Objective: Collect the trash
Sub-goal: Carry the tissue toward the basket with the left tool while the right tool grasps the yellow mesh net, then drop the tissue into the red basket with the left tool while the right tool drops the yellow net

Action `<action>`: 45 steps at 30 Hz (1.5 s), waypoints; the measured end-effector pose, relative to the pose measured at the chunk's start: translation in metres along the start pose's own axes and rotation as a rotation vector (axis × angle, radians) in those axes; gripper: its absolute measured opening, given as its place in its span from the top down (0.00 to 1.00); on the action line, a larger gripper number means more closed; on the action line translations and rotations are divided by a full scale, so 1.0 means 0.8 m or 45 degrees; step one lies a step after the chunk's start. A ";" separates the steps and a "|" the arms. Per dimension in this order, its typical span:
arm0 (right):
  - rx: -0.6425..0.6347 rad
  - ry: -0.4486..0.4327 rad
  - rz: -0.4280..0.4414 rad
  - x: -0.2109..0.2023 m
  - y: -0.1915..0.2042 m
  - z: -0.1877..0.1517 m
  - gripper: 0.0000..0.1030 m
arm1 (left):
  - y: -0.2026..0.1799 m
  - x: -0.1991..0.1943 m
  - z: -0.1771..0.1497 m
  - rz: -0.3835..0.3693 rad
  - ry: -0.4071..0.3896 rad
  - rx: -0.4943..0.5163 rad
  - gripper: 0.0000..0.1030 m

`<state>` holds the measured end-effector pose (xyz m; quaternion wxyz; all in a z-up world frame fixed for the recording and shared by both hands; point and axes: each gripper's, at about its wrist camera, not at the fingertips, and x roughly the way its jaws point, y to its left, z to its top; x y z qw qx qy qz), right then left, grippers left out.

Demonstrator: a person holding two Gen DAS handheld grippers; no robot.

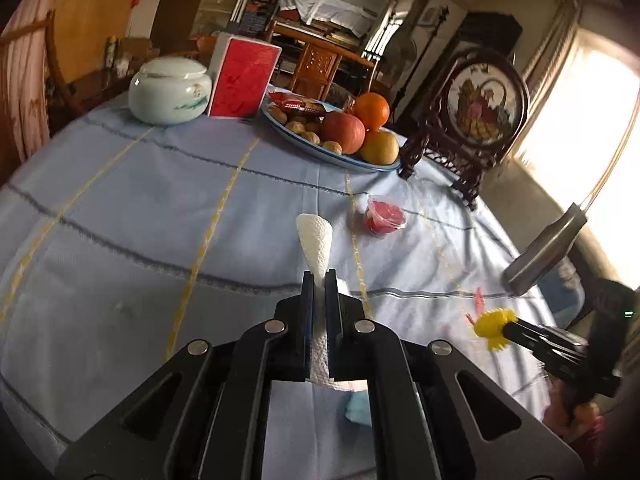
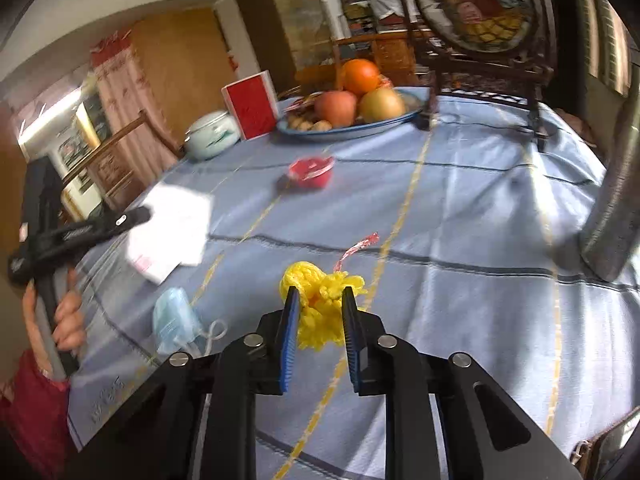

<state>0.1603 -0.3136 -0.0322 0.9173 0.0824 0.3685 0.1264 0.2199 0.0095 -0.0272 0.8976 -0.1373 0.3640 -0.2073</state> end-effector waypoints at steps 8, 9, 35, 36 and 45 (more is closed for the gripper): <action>-0.016 -0.016 0.014 -0.006 0.008 -0.001 0.80 | 0.014 -0.072 -0.027 0.082 -0.056 -0.042 0.94; -0.022 -0.021 0.014 -0.008 0.009 -0.002 0.80 | 0.016 -0.087 -0.030 0.103 -0.073 -0.041 0.94; -0.062 -0.032 0.026 -0.018 0.025 -0.011 0.80 | 0.249 -0.427 -0.294 0.757 -0.234 -0.693 0.94; -0.063 -0.030 0.025 -0.017 0.025 -0.011 0.80 | 0.263 -0.428 -0.312 0.767 -0.215 -0.741 0.94; -0.061 -0.082 0.217 -0.034 0.078 -0.010 0.80 | 0.310 -0.435 -0.388 0.797 -0.174 -0.945 0.94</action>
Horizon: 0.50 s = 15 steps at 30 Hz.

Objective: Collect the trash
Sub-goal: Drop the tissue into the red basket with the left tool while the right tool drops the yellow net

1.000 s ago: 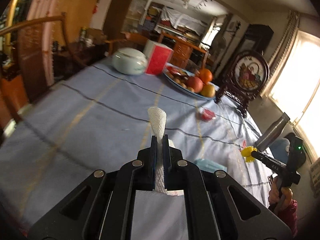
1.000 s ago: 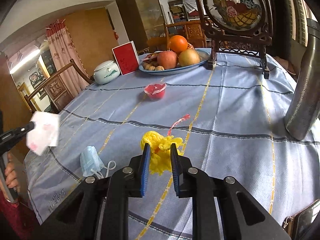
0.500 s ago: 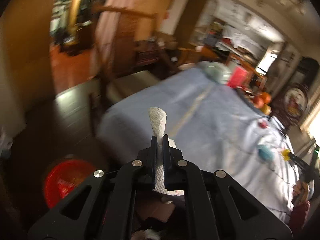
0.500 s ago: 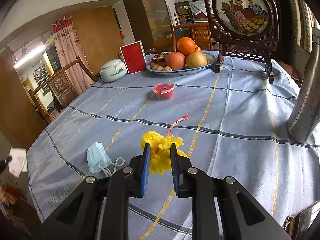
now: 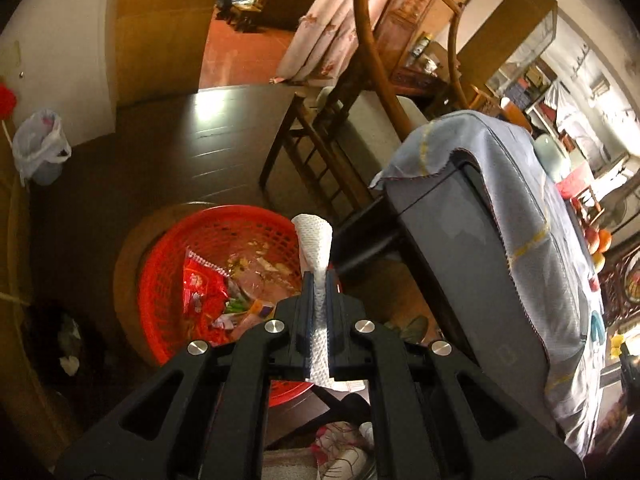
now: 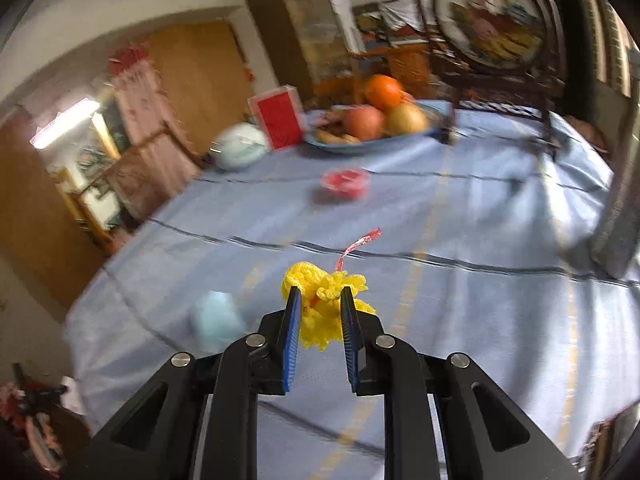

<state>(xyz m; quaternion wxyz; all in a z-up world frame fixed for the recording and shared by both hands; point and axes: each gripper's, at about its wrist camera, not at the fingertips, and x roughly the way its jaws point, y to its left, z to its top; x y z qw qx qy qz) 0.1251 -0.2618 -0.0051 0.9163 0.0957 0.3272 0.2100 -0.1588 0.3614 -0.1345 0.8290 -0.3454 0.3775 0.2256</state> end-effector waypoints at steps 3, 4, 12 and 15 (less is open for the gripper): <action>-0.070 0.003 0.156 0.008 0.069 0.002 0.81 | 0.010 -0.012 0.000 -0.003 -0.026 -0.011 0.94; -0.119 0.015 0.238 0.014 0.110 0.000 0.81 | 0.013 -0.017 0.001 -0.006 -0.039 -0.016 0.94; -0.436 0.165 0.639 0.047 0.346 -0.049 0.81 | 0.036 -0.009 -0.012 0.022 -0.040 -0.105 0.91; -0.542 0.280 0.726 0.068 0.417 -0.081 0.81 | 0.046 0.021 -0.018 0.145 0.037 -0.147 0.44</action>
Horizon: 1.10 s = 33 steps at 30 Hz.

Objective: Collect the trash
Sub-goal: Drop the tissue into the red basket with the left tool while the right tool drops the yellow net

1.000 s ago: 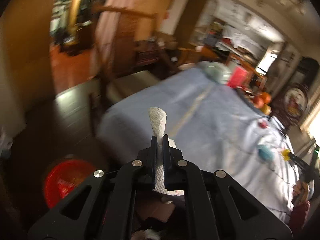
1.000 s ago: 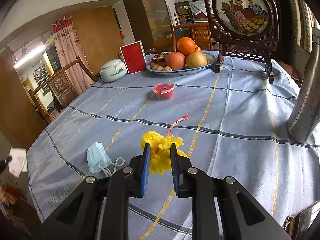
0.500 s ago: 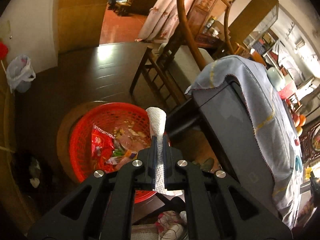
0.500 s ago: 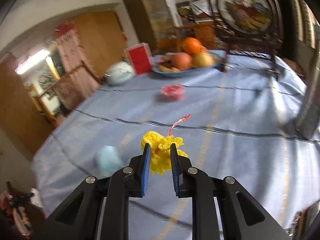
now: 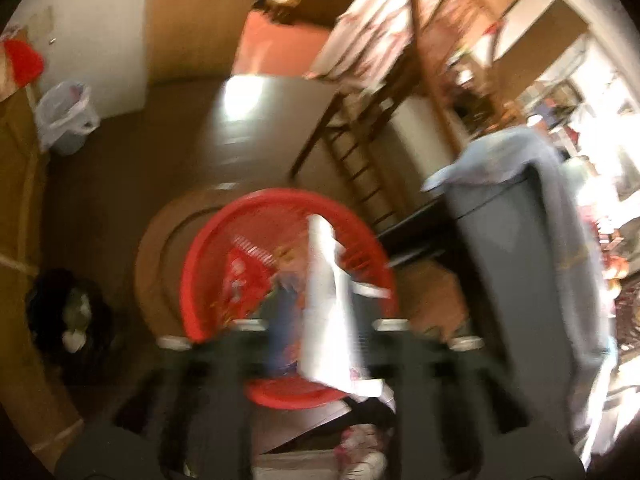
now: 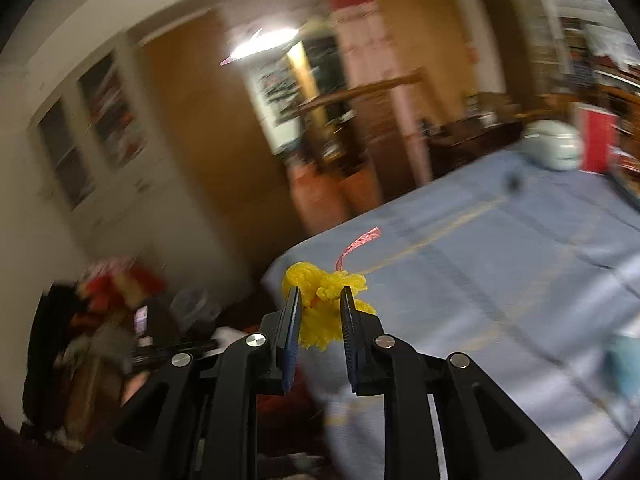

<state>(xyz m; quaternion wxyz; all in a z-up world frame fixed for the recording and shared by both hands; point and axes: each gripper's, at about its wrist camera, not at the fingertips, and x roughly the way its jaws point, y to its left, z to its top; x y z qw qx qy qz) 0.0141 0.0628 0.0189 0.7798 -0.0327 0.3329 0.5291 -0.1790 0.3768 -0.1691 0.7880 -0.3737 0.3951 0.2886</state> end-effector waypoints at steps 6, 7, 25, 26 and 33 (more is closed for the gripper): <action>-0.071 0.205 0.111 0.093 0.062 -0.010 0.81 | 0.046 -0.005 0.000 0.060 -0.112 -0.232 0.16; -0.082 0.248 0.127 0.114 0.073 -0.014 0.81 | 0.056 -0.012 0.001 0.095 -0.161 -0.276 0.11; -0.040 0.400 0.215 0.208 0.105 -0.018 0.62 | 0.086 -0.030 0.004 0.272 -0.306 -0.377 0.08; -0.031 0.385 0.207 0.200 0.101 -0.017 0.61 | 0.083 -0.030 0.004 0.264 -0.306 -0.372 0.08; 0.022 0.251 0.126 0.132 0.066 -0.012 0.54 | 0.049 -0.044 0.001 0.149 -0.307 -0.313 0.08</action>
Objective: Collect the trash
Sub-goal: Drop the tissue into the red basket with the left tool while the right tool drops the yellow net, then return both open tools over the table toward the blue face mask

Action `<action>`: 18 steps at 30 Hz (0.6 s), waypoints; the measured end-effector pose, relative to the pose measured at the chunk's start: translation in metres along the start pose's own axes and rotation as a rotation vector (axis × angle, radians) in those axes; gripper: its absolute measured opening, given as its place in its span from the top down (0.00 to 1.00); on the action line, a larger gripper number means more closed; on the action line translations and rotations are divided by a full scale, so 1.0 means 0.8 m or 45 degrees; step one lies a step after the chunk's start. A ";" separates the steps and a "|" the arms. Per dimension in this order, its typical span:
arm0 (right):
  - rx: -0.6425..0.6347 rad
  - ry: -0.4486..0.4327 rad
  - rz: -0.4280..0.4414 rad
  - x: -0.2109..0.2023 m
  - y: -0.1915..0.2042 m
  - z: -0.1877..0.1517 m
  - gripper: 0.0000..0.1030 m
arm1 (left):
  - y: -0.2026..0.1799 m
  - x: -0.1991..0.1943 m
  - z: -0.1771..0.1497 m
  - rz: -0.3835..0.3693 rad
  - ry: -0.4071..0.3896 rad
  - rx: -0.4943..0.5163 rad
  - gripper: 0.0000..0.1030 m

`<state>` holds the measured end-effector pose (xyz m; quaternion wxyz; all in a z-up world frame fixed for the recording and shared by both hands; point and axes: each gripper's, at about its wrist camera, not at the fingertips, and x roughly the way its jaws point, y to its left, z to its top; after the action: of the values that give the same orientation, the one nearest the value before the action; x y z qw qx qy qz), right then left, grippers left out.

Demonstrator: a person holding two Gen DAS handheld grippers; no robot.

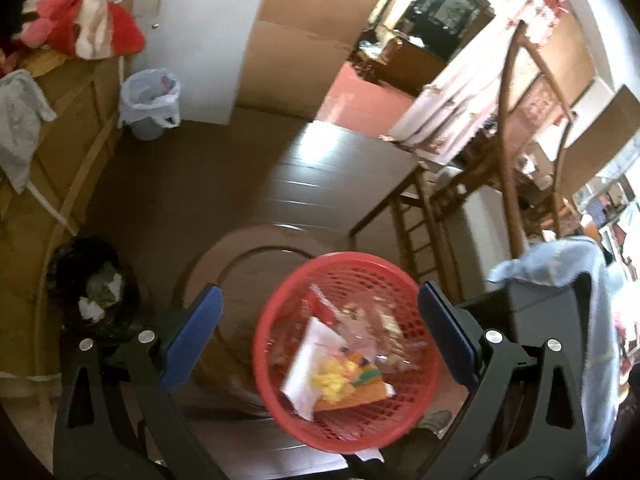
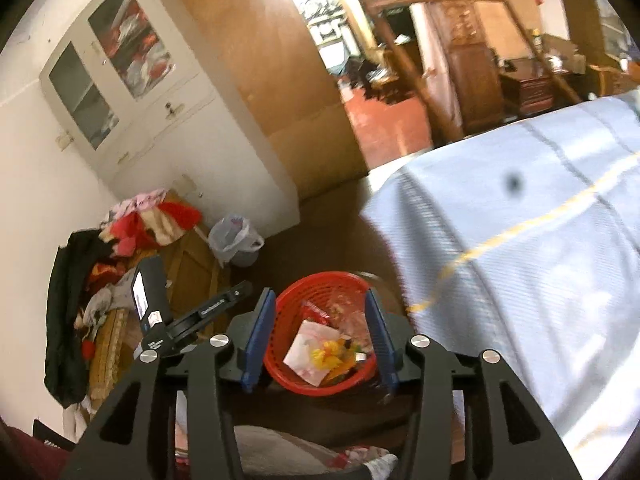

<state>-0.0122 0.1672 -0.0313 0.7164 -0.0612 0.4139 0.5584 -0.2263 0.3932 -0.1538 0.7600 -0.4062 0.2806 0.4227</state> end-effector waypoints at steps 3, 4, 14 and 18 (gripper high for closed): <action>0.037 -0.065 -0.025 -0.036 -0.016 -0.006 0.51 | -0.021 -0.015 -0.005 -0.044 -0.014 0.057 0.08; 0.051 -0.092 -0.037 -0.051 -0.021 -0.010 0.51 | -0.029 -0.021 -0.006 -0.060 -0.019 0.077 0.08; 0.077 -0.296 -0.202 -0.175 -0.059 -0.048 0.41 | -0.112 -0.088 -0.024 -0.226 -0.076 0.302 0.07; 0.085 -0.353 -0.335 -0.222 -0.086 -0.063 0.32 | -0.167 -0.102 -0.043 -0.311 -0.059 0.436 0.07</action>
<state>0.0138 -0.0187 0.0276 0.8349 -0.0134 0.3181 0.4490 -0.1525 0.2883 -0.0574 0.8698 -0.2922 0.2795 0.2827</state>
